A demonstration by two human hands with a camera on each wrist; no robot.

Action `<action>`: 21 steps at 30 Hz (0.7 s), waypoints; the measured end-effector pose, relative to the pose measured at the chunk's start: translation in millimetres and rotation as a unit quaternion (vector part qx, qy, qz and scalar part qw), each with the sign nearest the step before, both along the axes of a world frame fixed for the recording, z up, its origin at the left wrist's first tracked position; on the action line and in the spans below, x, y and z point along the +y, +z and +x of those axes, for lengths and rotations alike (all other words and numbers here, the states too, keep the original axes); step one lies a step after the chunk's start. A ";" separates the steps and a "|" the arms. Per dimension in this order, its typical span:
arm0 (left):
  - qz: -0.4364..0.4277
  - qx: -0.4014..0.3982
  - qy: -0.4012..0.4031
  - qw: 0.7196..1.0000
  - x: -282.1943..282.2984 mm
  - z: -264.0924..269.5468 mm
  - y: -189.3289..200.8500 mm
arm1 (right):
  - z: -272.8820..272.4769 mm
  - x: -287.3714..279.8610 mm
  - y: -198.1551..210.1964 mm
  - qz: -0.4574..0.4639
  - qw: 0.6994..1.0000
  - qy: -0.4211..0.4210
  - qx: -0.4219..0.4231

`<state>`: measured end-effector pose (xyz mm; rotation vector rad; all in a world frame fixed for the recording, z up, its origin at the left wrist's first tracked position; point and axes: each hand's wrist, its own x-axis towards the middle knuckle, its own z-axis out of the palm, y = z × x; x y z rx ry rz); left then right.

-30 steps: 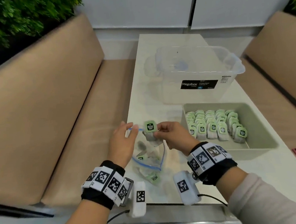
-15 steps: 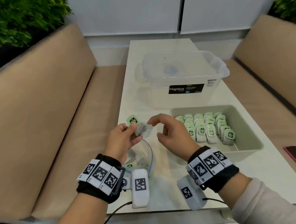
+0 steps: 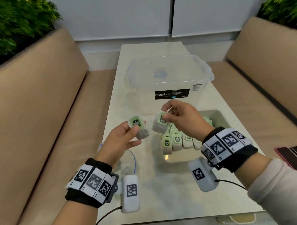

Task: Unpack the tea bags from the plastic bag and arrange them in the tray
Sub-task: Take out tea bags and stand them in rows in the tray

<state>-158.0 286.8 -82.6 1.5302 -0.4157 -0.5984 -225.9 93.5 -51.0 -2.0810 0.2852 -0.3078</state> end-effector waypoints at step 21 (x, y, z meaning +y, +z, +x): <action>0.003 -0.243 -0.034 0.969 -74.8 -30.8 9.4 | -18.1 -34.9 30.4 -0.044 0.998 0.048 0.019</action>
